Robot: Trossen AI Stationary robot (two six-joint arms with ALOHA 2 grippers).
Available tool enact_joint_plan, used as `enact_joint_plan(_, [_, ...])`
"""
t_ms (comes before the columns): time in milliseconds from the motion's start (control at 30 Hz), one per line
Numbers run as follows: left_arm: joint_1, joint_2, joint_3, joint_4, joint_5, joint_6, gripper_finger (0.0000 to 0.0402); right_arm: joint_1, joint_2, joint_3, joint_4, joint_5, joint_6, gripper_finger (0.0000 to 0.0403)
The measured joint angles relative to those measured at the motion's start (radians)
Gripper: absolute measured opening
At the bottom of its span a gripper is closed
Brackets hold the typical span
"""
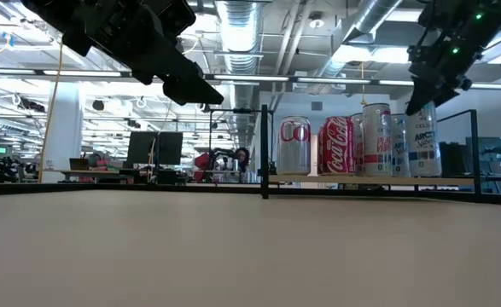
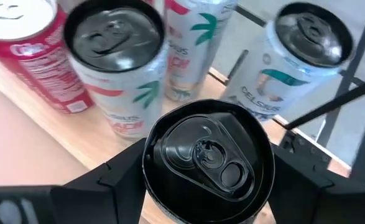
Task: Place canned beverage on shelf
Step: Put the white-blue soda can on the shelf aligned with the other white-blue soda can
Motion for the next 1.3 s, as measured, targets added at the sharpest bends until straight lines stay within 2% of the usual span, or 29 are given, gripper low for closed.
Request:
enact_joint_plan(433, [0.000,0.000,0.000,-0.001,0.000,0.002,0.0366,0.000,0.008,0.000,0.002,-0.006,-0.003,0.0282])
enact_joint_plan(767, [0.000,0.000,0.000,-0.001,0.001,-0.005,0.0366,0.001,0.013,-0.015,0.029,0.002,-0.010,0.0342])
enact_joint_plan(1300, [0.000,0.000,0.000,-0.001,0.001,-0.006,0.0366,0.001,-0.001,-0.008,0.076,0.008,-0.018,0.0349])
